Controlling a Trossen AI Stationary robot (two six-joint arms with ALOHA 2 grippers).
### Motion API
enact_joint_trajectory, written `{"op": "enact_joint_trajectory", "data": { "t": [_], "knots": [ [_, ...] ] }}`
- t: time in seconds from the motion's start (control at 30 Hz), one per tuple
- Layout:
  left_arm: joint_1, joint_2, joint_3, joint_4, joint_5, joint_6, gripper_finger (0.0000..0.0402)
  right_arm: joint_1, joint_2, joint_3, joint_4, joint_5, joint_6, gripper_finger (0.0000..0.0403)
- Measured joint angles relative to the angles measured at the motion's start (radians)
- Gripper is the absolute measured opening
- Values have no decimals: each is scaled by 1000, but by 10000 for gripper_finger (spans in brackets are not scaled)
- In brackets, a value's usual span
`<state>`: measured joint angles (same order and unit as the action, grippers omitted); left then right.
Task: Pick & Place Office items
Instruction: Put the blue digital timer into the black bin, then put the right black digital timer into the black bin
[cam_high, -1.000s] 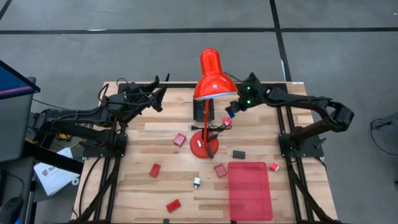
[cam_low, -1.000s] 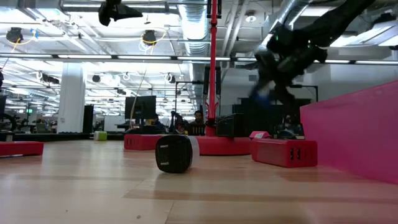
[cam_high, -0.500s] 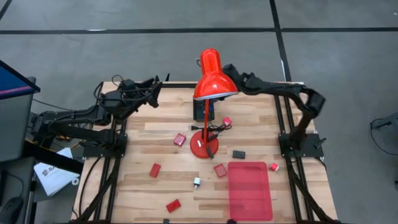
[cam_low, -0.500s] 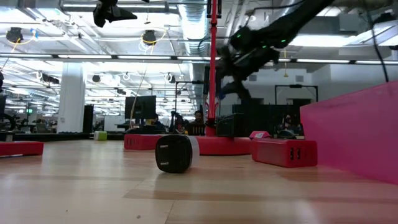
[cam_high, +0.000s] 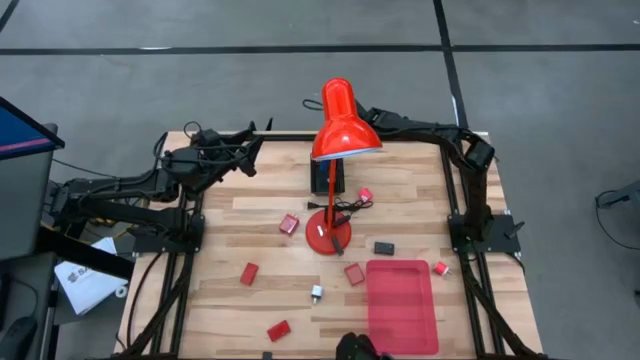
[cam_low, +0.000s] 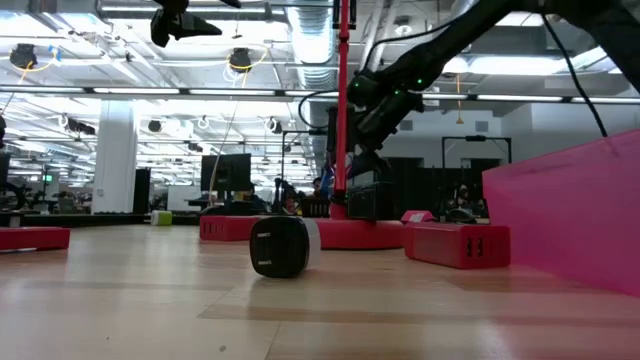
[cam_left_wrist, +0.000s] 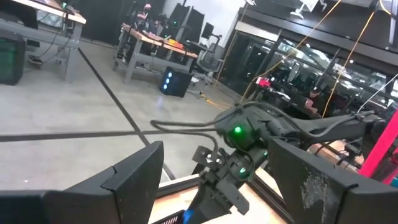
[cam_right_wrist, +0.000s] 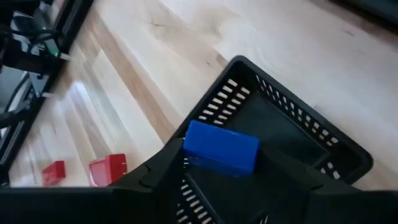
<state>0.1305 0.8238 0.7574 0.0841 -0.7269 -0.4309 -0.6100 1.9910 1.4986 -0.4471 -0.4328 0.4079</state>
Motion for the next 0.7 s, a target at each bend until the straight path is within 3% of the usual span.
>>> {"op": "enact_joint_trajectory", "data": {
  "t": [0.17,0.47,0.7],
  "knots": [
    [0,0,0,-1,38,-1,285,7,7,0,12,2,0,167],
    [0,0,0,-38,47,-19,285,-12,-28,0,-21,61,-1,245],
    [-1,1,0,-52,53,-19,285,-15,-79,0,-65,90,-29,259]
  ]
}}
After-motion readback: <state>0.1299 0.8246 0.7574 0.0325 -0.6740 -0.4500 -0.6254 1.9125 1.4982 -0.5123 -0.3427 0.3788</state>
